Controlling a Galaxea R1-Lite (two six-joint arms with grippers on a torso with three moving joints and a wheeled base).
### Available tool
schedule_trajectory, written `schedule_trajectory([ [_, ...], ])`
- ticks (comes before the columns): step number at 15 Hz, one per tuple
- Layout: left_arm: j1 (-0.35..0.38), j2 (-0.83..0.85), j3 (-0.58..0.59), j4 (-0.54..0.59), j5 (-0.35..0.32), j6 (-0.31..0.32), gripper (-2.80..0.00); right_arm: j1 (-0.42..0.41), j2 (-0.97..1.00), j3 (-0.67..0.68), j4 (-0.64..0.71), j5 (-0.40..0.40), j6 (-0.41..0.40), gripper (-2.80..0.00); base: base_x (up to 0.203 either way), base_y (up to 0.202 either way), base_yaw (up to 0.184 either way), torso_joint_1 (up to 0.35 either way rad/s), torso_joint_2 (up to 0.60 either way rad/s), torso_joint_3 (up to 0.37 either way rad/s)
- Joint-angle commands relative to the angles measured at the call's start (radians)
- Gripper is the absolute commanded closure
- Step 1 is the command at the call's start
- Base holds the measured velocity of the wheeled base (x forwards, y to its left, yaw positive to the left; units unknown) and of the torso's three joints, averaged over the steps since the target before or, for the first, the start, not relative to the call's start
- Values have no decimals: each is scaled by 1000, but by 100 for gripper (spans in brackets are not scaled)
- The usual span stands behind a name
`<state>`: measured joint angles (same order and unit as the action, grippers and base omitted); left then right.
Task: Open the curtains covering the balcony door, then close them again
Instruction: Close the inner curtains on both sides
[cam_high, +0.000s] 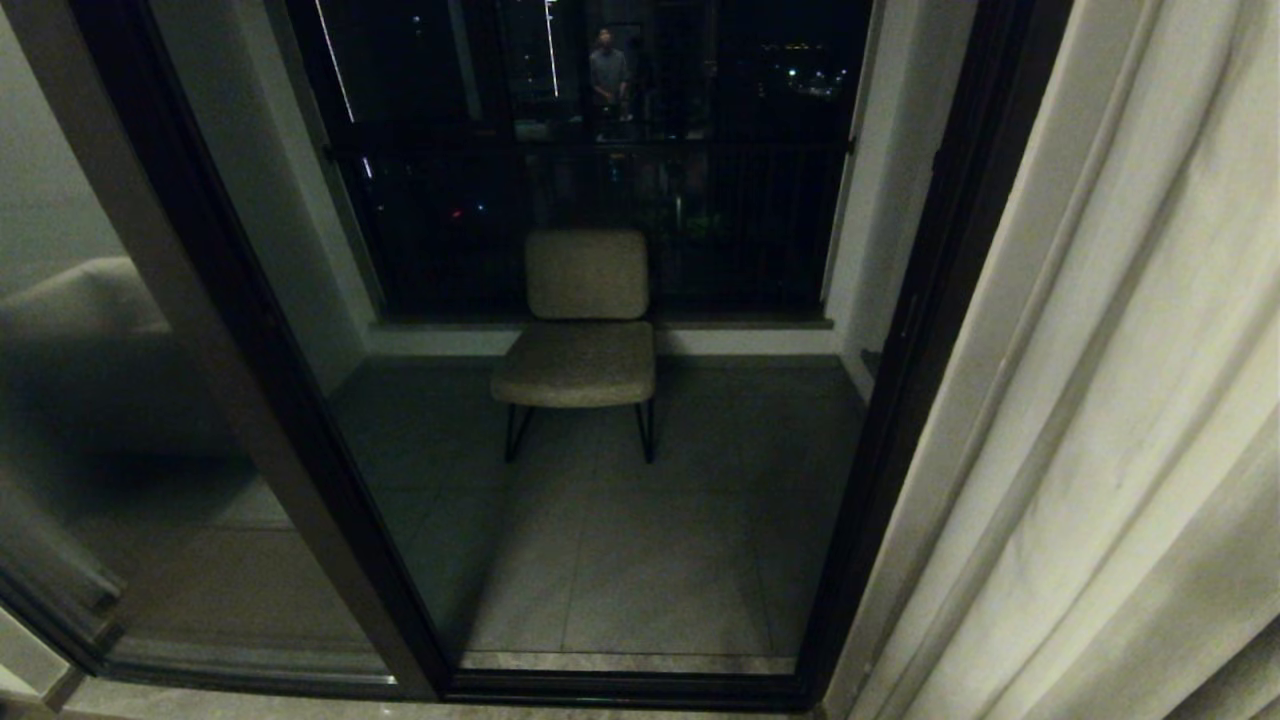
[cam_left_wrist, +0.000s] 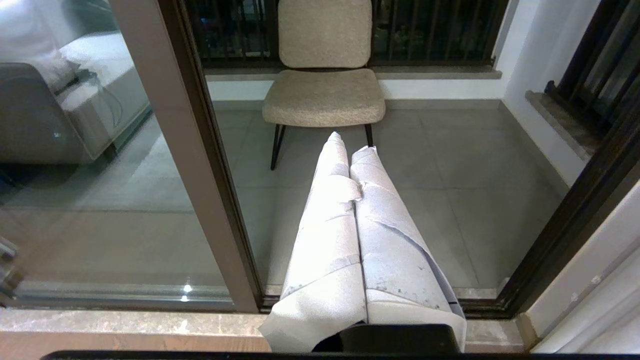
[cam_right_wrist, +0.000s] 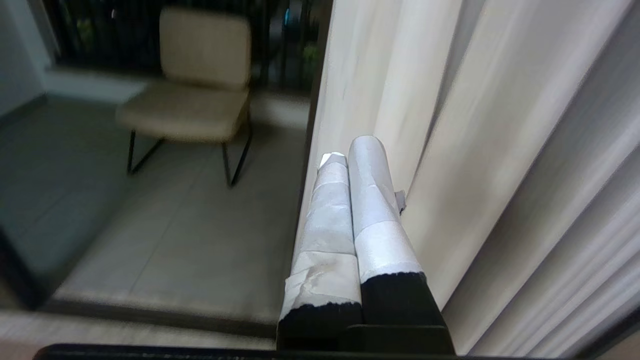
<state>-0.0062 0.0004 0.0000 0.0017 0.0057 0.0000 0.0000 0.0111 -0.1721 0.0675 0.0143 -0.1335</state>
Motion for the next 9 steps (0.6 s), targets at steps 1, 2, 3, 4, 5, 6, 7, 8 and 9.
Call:
schedule_trajectory([
  [1, 0, 0, 0, 0, 0, 0, 0, -1, 90, -136, 12, 0, -25, 0, 0, 0, 0, 0, 0, 0],
  [2, 0, 0, 0, 0, 0, 0, 0, -1, 151, -206, 11, -1, -39, 0, 0, 0, 0, 0, 0, 0],
  [3, 0, 0, 0, 0, 0, 0, 0, -1, 217, -283, 8, -1, -51, 0, 0, 0, 0, 0, 0, 0],
  [4, 0, 0, 0, 0, 0, 0, 0, -1, 279, -355, 4, -1, -58, 0, 0, 0, 0, 0, 0, 0],
  [5, 0, 0, 0, 0, 0, 0, 0, -1, 343, -422, -4, -2, -67, 0, 0, 0, 0, 0, 0, 0],
  [6, 0, 0, 0, 0, 0, 0, 0, -1, 404, -479, -18, -2, -79, -160, 0, 0, 0, 0, 0, 0],
  [7, 0, 0, 0, 0, 0, 0, 0, -2, 456, -523, -35, -2, -87, -280, 0, 0, 0, 0, 0, 0],
  [8, 0, 0, 0, 0, 0, 0, 0, -2, 504, -563, -53, -2, -93, -280, 0, 0, 0, 0, 0, 0],
  [9, 0, 0, 0, 0, 0, 0, 0, -3, 551, -602, -67, -2, -96, -280, 0, 0, 0, 0, 0, 0],
])
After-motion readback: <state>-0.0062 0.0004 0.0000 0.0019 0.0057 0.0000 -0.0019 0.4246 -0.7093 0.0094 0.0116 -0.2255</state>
